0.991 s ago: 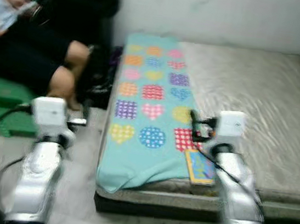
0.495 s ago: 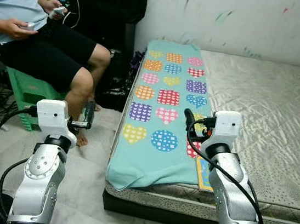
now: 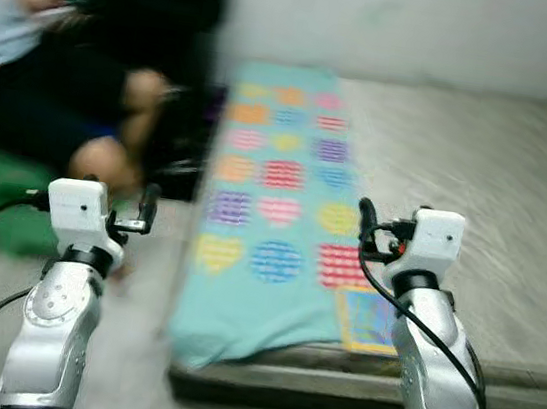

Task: Clean up the room

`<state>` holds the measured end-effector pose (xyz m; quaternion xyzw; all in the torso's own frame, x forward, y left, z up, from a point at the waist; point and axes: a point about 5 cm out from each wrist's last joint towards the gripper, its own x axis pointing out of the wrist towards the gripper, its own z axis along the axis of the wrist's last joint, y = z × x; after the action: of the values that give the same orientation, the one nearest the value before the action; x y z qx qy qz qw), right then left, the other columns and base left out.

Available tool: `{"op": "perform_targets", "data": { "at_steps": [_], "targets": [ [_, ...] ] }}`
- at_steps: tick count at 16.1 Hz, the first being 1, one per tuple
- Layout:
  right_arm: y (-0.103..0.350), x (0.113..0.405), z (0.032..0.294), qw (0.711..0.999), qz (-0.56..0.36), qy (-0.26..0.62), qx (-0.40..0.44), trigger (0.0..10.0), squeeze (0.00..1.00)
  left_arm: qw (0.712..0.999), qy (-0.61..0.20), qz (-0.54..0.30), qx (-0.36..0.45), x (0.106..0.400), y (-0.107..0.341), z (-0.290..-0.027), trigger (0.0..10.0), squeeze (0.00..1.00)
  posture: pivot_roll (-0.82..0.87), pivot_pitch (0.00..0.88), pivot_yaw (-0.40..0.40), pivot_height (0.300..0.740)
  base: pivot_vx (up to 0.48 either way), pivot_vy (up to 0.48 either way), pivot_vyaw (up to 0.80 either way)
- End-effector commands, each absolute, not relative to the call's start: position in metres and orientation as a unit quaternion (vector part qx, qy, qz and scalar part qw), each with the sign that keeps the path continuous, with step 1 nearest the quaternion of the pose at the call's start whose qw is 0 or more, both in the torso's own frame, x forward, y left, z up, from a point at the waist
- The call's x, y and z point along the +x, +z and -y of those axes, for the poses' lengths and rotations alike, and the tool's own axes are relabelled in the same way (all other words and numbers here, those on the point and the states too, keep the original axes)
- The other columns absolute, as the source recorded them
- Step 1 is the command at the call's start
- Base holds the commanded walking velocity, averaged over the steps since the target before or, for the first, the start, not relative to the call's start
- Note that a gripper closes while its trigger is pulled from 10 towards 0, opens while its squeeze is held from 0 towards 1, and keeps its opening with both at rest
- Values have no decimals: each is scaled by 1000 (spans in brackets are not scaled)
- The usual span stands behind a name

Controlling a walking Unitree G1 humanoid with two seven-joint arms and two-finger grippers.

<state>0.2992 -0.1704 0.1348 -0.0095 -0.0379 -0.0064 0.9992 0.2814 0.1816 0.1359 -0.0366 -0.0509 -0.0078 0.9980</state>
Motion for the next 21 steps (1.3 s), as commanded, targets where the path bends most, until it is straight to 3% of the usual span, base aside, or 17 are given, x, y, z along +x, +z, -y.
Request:
{"op": "perform_targets", "data": {
  "at_steps": [1, 14, 21],
  "targets": [
    [142, 303, 165, 999, 49, -1, -1, 10000, 0, 998, -16, 56, -30, 281, 139, -183, 10000, 0, -75, 0, 13, 740, 356, 0, 0],
    [140, 304, 161, 999, 41, 13, 0, 10000, 0, 998, -13, 51, -35, 287, 141, -178, 10000, 0, -75, 0, 20, 740, 45, 0, 0],
    [141, 307, 161, 999, 41, 20, -8, 10000, 0, 998, -15, 51, -41, 288, 139, -175, 10000, 0, -80, 0, 12, 740, 0, -296, 0]
  ]
}}
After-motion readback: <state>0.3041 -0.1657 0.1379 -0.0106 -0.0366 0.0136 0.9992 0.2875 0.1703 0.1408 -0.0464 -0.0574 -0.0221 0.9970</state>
